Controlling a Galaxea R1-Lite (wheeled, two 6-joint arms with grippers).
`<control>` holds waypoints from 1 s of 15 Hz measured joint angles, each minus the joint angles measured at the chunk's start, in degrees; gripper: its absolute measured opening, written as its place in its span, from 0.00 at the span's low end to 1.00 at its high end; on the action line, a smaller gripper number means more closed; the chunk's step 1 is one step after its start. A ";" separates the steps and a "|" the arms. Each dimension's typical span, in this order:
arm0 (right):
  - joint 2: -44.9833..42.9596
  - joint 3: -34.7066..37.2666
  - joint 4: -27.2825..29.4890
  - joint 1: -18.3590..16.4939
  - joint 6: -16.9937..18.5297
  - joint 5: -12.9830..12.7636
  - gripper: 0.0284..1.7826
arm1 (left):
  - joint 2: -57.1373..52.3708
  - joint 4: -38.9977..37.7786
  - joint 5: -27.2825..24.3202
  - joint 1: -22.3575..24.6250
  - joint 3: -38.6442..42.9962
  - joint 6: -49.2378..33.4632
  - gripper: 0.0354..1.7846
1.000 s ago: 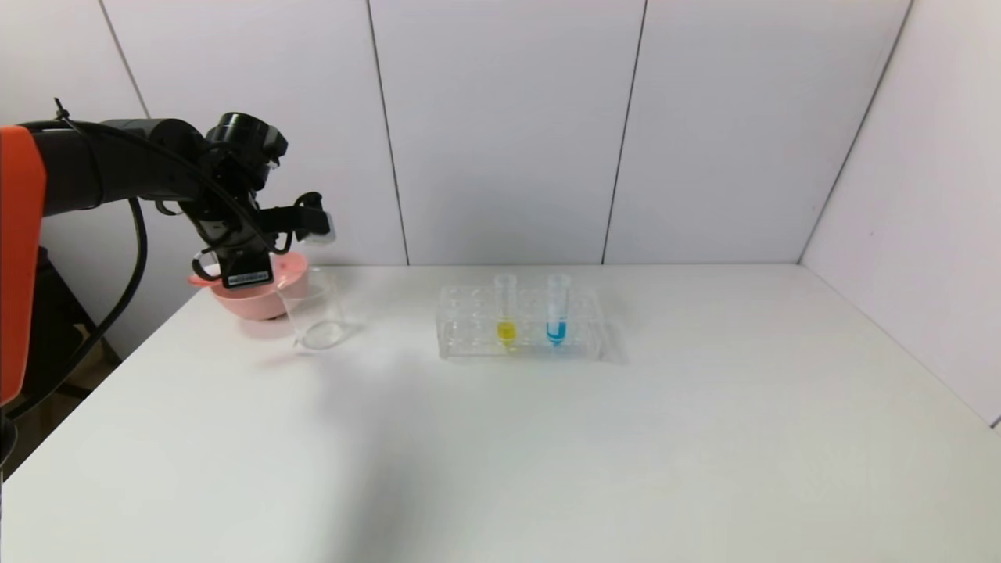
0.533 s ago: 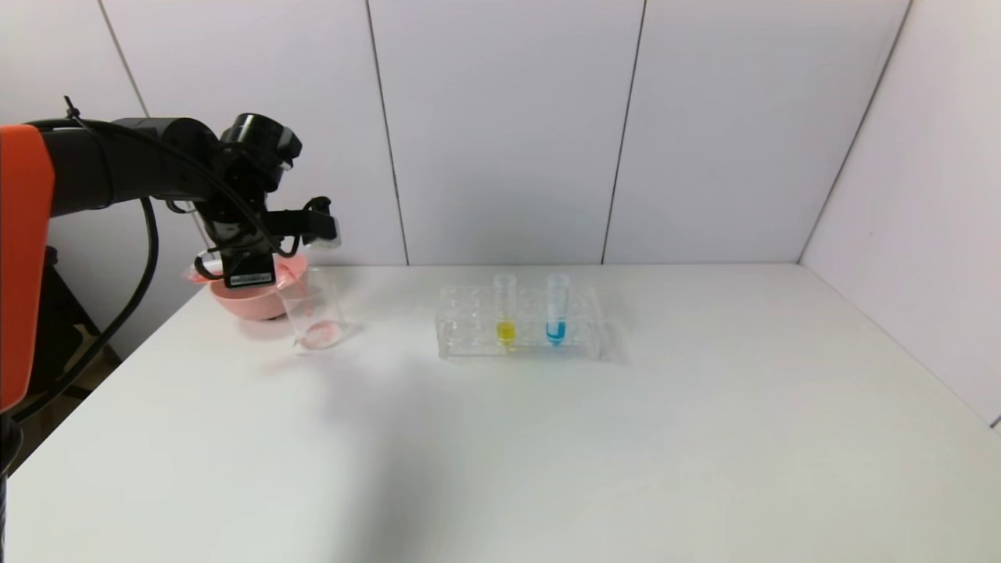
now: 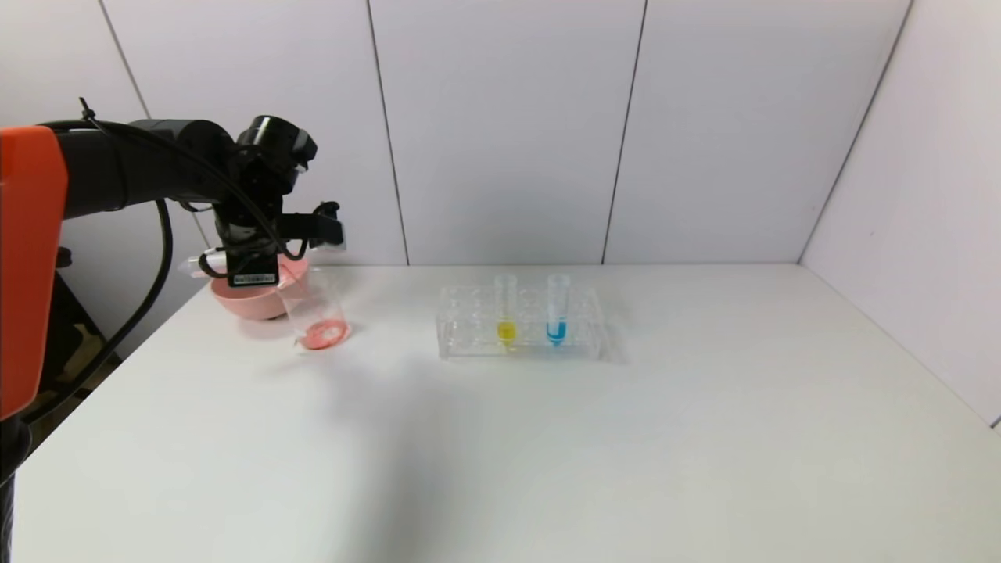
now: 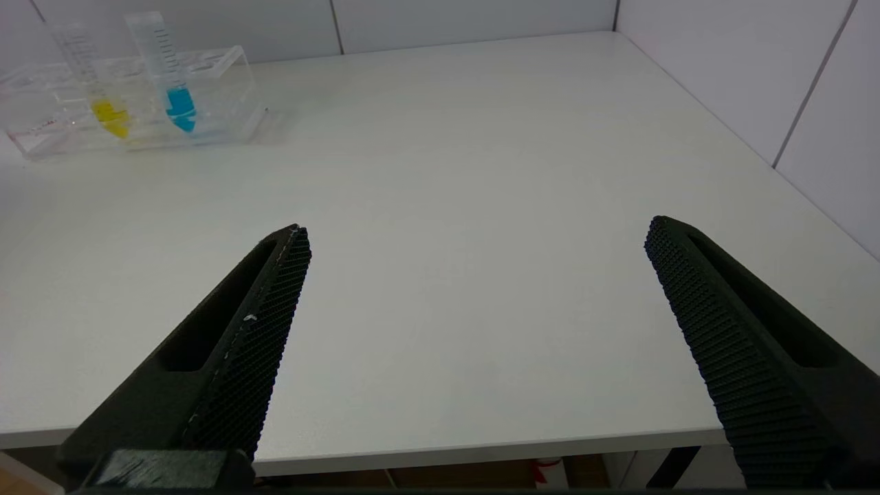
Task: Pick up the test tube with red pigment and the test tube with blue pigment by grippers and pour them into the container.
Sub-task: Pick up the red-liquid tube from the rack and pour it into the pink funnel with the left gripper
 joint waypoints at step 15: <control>0.00 0.00 0.00 0.00 0.00 0.00 1.00 | 1.66 -0.63 6.51 -3.15 0.37 1.30 0.22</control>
